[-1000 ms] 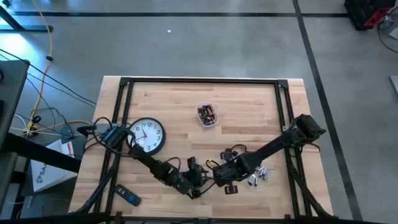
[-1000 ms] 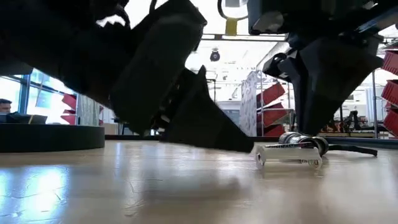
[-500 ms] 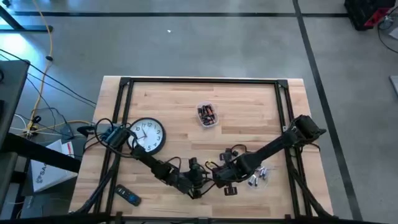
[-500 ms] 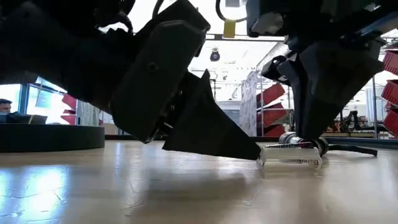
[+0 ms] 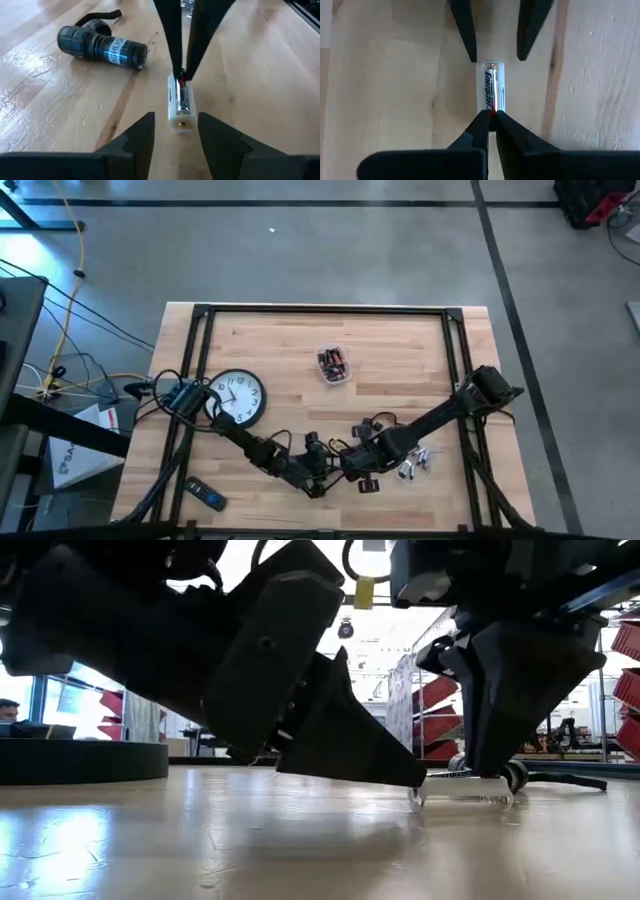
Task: Insert battery
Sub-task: Insert the silver battery into the battery holder
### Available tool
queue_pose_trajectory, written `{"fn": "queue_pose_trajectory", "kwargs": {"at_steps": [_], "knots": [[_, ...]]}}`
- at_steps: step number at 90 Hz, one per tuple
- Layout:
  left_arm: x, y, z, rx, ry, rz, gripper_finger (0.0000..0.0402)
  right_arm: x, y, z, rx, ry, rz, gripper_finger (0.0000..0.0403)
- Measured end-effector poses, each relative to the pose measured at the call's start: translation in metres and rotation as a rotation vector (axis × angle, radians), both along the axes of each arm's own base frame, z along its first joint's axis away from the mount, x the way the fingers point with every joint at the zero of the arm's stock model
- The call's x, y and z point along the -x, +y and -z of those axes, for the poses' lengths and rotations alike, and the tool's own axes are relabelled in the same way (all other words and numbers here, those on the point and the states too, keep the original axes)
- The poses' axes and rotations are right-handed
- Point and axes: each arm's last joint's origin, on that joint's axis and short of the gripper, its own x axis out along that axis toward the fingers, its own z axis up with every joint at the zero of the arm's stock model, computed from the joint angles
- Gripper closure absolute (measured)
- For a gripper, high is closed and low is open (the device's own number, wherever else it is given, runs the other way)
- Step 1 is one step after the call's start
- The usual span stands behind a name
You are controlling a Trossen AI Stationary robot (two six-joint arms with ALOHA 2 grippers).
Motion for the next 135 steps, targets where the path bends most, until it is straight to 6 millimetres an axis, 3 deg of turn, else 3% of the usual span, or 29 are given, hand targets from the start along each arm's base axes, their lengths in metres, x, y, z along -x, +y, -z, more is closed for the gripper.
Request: {"fn": "queue_pose_trajectory", "kwargs": {"at_steps": [80,118,135], "knots": [[-0.001,0.002,0.000,0.002,0.002,0.000,0.0268,-0.005,0.003,0.010,-0.017,-0.003,-0.030,0.0403],[0.000,0.001,0.000,-0.025,0.000,-0.010,0.0268,-0.009,0.004,-0.013,0.085,0.048,-0.039,0.0403],[0.000,0.001,0.000,-0.026,-0.001,-0.009,0.0268,-0.007,0.009,-0.014,0.115,0.029,-0.035,0.0403]]}}
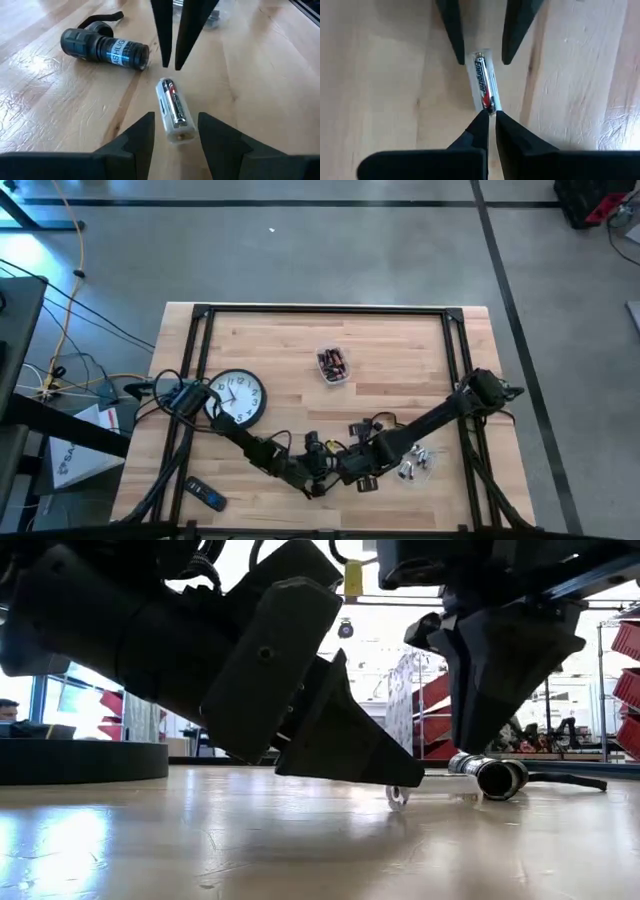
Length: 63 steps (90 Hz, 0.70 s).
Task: Insert battery
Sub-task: Insert the silver battery into the battery holder
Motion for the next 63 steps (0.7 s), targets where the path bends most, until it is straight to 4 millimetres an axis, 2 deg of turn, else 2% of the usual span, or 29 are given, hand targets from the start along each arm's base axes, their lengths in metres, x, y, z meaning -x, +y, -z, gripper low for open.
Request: {"fn": "queue_pose_trajectory", "kwargs": {"at_steps": [29,63], "knots": [[0.000,-0.003,-0.002,0.000,-0.015,0.017,0.0268,0.003,0.003,0.018,-0.031,-0.076,0.032,0.0403],[0.004,-0.009,-0.018,-0.050,-0.048,0.004,0.0268,0.007,0.012,0.018,-0.066,-0.085,0.046,0.0403]]}}
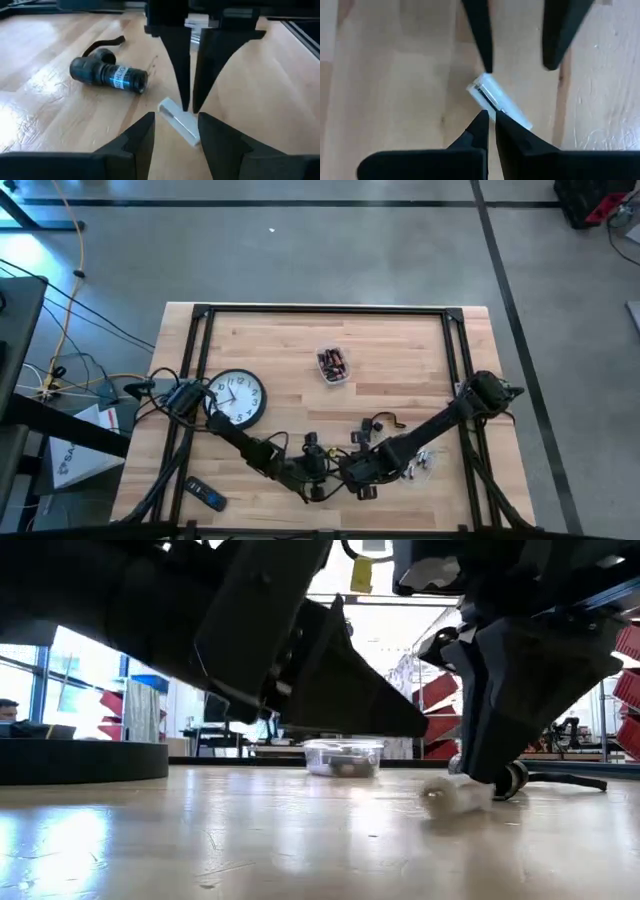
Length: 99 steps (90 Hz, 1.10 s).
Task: Insert battery
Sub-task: Insert the silver battery into the battery holder
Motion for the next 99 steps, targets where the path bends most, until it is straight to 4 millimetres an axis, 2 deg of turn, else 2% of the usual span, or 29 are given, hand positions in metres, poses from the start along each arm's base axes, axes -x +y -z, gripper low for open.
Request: {"fn": "queue_pose_trajectory", "kwargs": {"at_steps": [20,34,52,72,84,99], "knots": [[0.000,0.000,0.001,0.007,0.008,0.005,0.0268,0.001,0.002,-0.007,0.018,0.033,-0.005,0.0403],[0.000,0.001,0.001,0.023,0.013,0.019,0.0268,0.012,0.004,-0.020,0.089,0.158,0.017,0.0403],[-0.002,0.002,0.001,0.033,0.018,0.029,0.0268,0.051,0.013,-0.044,0.191,0.356,0.084,0.0403],[-0.009,0.016,0.002,0.059,0.019,0.000,0.0268,0.100,0.015,-0.069,0.176,0.331,0.243,0.0403],[-0.015,0.025,0.007,0.104,0.047,0.029,0.0268,0.118,0.006,-0.060,0.119,0.294,0.338,0.0403],[-0.014,0.026,0.009,0.111,0.062,0.026,0.0268,0.127,-0.002,-0.029,0.046,0.330,0.346,0.0403]]}}
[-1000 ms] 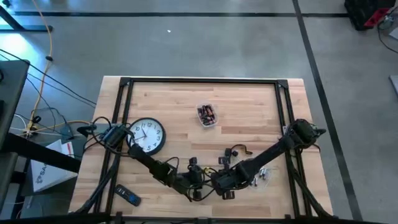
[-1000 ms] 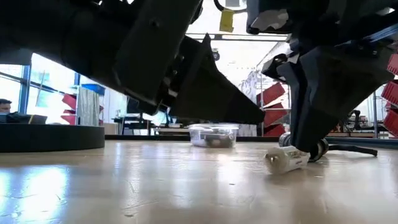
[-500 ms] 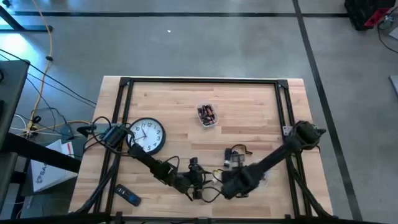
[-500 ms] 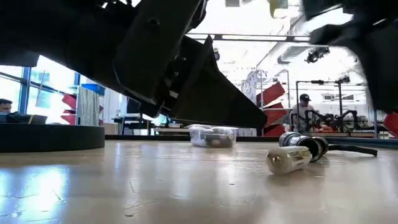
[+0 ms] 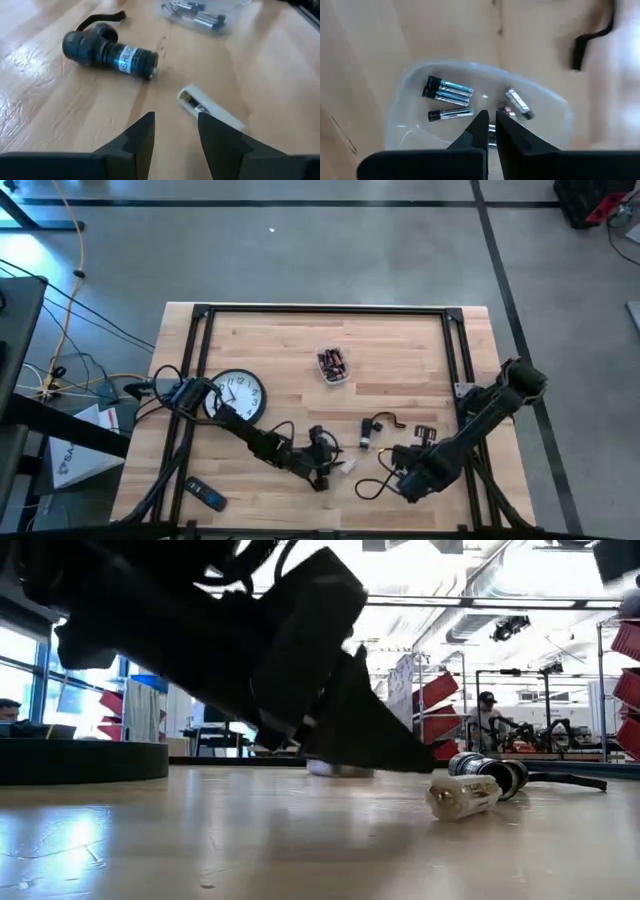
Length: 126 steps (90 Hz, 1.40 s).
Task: Insert battery
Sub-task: Insert the silver battery into the battery holder
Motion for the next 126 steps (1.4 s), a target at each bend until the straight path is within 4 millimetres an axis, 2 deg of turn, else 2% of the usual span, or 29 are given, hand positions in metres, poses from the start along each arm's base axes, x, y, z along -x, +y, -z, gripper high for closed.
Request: {"fn": "queue_pose_trajectory", "kwargs": {"at_steps": [10,23,48,78,103,126], "knots": [[0.001,-0.001,0.003,0.025,0.029,0.040,0.0268,0.006,-0.010,0.014,0.027,0.050,-0.001,0.0403],[0.001,-0.003,0.013,0.063,0.047,0.071,0.0268,0.011,-0.017,0.016,0.064,0.112,-0.040,0.0403],[-0.001,-0.003,0.016,0.075,0.030,0.082,0.0268,0.016,-0.023,0.032,-0.038,0.184,-0.228,0.0395],[-0.001,-0.003,0.017,0.072,0.035,0.082,0.0268,0.005,-0.032,0.029,-0.061,0.182,-0.224,0.0323],[0.000,-0.003,0.017,0.070,0.037,0.082,0.0268,0.000,-0.032,0.030,-0.089,0.148,-0.275,0.0320],[0.000,-0.003,0.017,0.069,0.038,0.082,0.0268,0.005,-0.034,0.042,-0.137,0.155,-0.248,0.0321]]}}
